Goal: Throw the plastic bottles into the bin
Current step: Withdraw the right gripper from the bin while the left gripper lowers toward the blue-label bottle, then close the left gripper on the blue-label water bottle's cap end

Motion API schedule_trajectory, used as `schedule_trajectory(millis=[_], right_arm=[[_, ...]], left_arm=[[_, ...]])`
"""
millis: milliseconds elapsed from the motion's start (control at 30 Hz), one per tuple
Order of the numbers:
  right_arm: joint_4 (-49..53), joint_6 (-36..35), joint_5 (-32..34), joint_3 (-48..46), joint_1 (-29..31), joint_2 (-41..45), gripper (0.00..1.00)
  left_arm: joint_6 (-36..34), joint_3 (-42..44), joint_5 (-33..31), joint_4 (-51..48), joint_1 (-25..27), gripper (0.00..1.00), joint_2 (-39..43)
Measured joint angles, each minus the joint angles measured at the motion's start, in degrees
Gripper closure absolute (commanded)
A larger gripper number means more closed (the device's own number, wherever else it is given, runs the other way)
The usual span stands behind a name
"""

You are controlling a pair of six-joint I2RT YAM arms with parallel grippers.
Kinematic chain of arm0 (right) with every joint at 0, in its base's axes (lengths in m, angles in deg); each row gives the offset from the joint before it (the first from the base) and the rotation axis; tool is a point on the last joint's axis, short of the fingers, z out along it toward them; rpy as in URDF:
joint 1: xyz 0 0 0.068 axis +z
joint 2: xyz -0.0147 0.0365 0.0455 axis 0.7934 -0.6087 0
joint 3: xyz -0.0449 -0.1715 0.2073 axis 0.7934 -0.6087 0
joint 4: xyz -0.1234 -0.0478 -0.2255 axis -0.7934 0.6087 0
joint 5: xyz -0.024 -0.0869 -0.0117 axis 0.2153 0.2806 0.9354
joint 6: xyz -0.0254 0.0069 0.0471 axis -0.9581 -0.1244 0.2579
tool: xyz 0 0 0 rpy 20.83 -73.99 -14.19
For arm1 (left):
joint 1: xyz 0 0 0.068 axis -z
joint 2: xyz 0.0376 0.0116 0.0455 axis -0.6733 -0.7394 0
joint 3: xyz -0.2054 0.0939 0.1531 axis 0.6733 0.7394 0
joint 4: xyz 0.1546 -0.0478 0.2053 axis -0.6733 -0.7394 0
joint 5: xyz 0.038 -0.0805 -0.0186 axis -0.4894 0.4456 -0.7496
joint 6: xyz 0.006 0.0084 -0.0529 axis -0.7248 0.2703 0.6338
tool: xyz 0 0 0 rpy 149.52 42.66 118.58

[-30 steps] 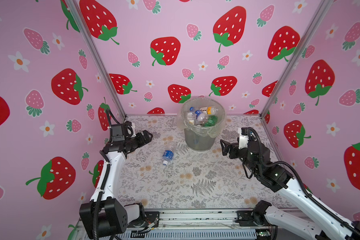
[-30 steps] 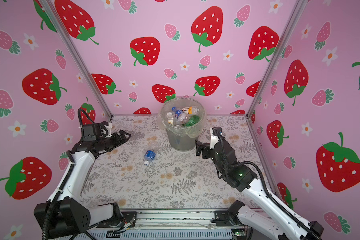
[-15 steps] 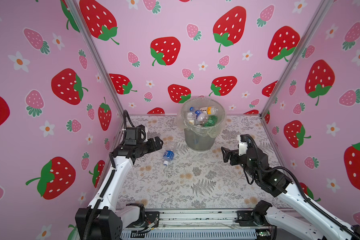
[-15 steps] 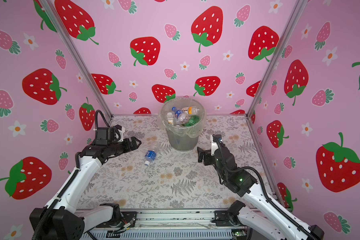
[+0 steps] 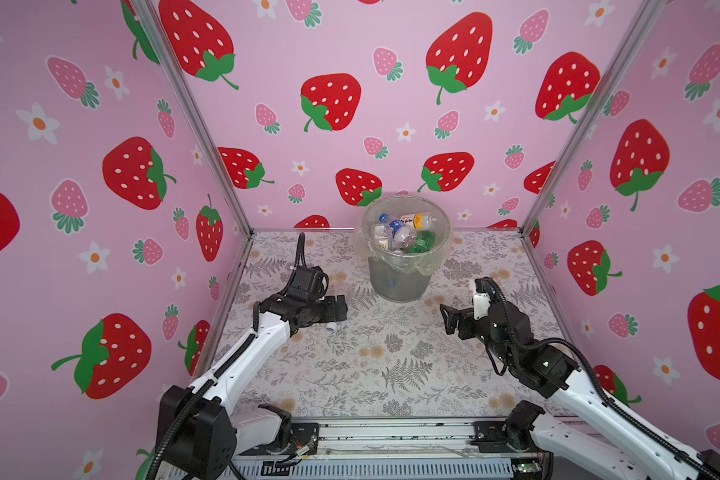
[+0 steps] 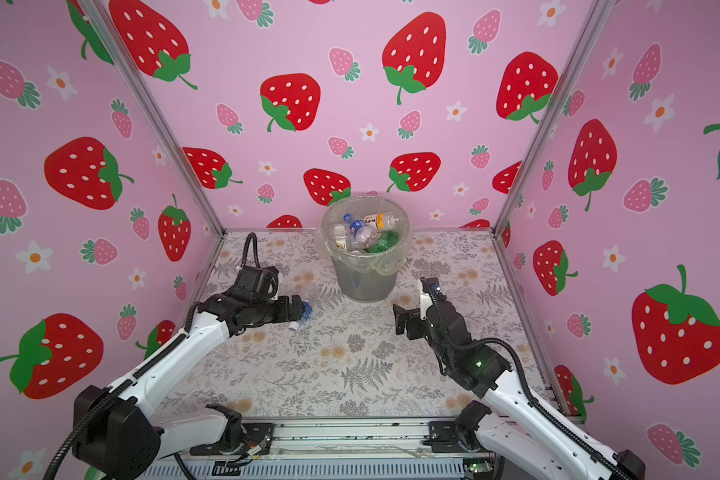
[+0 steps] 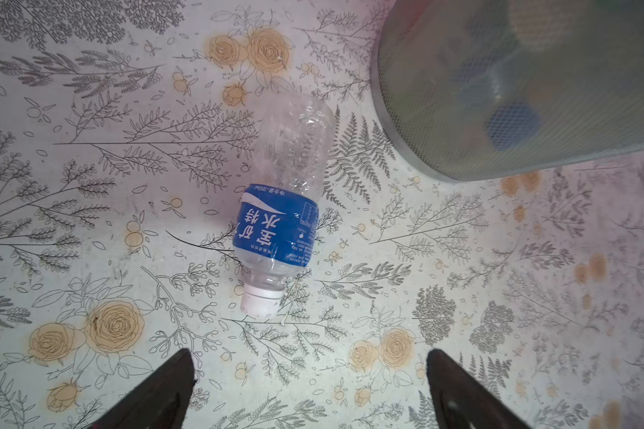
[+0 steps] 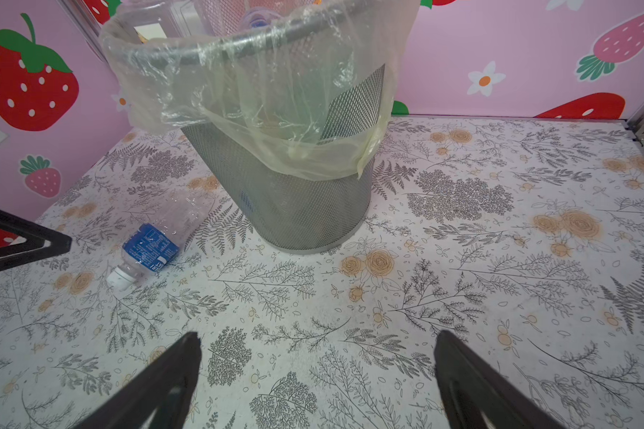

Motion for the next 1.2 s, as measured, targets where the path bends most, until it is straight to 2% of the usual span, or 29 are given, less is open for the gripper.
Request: schedule_trajectory(millis=[233, 433, 500, 800, 1200], right_arm=[[0.0, 0.4, -0.7, -1.6, 0.0, 1.7, 0.01], [0.0, 0.5, -0.9, -1.7, 0.0, 2.1, 0.01], [0.1, 0.5, -0.9, -1.7, 0.0, 2.2, 0.01], [0.7, 0.5, -0.6, -1.7, 0.0, 3.1, 0.01], [1.2, 0.5, -0.2, -1.9, 0.0, 3.3, 0.01]], left_arm=[[-0.7, 0.1, -4.4, 2.6, 0.7, 0.01, -7.0], [-1.1, -1.2, -5.2, 4.7, 0.9, 0.01, -13.1], [-1.6, -2.7, -5.4, 5.3, 1.0, 0.05, -15.6], [-3.6, -7.3, -5.8, 6.9, 1.1, 0.08, -23.4], [-3.8, -8.0, -5.6, 7.3, 1.1, 0.22, -26.8]])
